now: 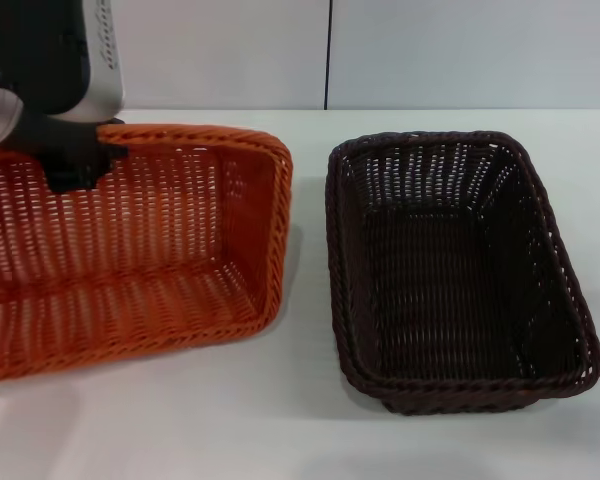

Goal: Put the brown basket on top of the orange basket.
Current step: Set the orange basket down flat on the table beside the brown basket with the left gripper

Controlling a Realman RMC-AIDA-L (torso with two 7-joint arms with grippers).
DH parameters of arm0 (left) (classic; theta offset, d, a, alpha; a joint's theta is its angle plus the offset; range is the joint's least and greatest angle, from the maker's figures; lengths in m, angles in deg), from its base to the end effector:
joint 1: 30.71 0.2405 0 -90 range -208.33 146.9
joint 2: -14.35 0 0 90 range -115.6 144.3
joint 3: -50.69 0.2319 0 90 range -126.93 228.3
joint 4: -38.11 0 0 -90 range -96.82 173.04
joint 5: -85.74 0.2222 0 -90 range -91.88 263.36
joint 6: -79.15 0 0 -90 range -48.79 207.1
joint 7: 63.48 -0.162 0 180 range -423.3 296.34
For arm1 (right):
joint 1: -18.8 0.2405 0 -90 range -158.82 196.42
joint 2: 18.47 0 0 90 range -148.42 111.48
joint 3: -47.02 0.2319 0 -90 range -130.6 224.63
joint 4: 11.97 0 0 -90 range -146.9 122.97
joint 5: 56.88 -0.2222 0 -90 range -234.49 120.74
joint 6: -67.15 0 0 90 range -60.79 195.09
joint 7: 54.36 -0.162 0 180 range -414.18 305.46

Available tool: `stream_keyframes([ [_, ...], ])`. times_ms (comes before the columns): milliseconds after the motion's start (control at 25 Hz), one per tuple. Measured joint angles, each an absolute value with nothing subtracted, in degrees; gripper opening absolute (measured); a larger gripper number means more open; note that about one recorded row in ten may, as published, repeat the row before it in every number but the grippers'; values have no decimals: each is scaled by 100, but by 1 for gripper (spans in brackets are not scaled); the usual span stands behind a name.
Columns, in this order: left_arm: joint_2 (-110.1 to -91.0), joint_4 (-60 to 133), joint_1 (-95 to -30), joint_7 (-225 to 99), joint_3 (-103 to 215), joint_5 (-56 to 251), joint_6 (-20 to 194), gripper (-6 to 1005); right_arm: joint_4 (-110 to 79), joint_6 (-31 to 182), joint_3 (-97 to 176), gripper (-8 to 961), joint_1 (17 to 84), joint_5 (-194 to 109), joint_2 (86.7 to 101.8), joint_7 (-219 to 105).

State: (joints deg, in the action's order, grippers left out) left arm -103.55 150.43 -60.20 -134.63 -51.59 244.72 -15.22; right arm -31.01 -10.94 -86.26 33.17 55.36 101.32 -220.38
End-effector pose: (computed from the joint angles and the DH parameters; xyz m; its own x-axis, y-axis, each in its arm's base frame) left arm -0.0961 0.3507 0.1012 0.8380 -0.0563 -0.5428 -0.3784 -0.7766 -0.5036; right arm 0.3366 0.2954 0.0243 0.8061 0.1601 -0.5697 -0.5916 0.2385 -0.7701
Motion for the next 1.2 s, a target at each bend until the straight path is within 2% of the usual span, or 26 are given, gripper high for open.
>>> stream_keyframes([
  [600,-10385,14555,-6481,-13770,-5013,24058,-1673,172,-3104,-1023,-8632,665,3337,5534,10133,-22038],
  [1200,-10370,12700,-7195,-13606,-5132,24180,-638,177,-3051,-1019,-8631,665,3335,5505,10132,-22039],
])
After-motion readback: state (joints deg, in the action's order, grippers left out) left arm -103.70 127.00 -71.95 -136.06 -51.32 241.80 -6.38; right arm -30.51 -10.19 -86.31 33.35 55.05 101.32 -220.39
